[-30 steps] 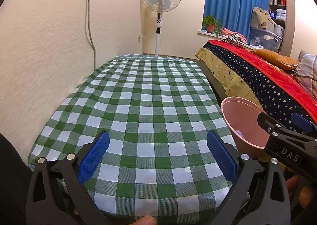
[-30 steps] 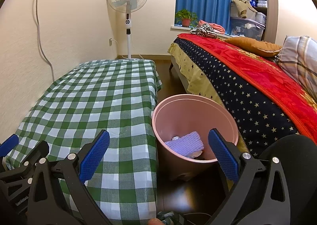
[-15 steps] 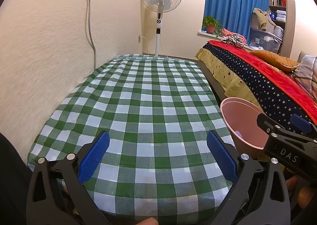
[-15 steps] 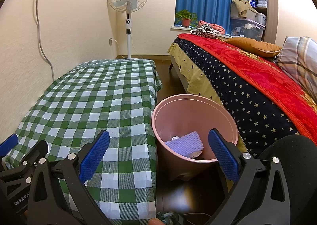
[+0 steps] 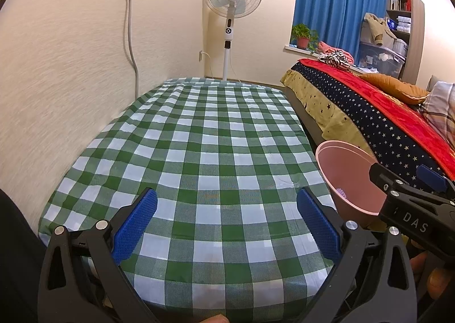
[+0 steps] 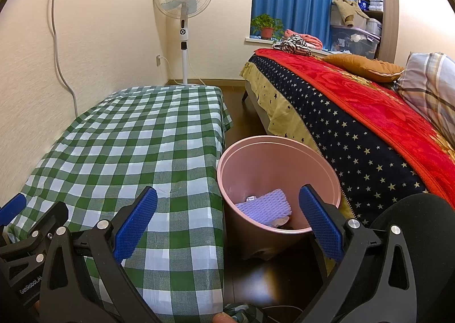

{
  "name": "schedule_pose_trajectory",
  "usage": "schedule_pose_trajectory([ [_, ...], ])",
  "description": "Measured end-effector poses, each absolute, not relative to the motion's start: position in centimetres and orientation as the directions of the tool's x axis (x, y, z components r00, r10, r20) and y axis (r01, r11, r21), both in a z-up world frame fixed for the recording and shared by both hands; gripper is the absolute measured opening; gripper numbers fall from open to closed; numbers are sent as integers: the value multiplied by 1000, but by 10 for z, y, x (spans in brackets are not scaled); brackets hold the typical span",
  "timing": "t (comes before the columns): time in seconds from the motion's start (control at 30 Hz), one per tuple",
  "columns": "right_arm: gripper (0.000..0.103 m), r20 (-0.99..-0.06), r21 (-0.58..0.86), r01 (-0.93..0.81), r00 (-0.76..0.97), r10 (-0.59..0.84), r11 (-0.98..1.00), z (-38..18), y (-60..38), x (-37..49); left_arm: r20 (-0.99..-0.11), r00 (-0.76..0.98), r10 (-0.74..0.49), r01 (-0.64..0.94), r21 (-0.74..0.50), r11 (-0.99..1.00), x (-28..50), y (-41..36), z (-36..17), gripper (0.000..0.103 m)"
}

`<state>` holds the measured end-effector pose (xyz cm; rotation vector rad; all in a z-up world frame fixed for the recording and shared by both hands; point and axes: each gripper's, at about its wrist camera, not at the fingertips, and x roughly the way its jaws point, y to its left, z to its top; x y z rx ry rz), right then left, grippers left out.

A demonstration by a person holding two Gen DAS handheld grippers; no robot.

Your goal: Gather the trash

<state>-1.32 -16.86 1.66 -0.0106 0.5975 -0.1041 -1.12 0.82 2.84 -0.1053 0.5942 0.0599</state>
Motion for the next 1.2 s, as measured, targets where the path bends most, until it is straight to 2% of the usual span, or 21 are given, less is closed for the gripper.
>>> schedule_pose_trajectory([
  [1.2,98,-561,-41,94,822,-101,995,16,-169,-13,-560,828,25,-95,-95,991,-5,-4,28,95],
])
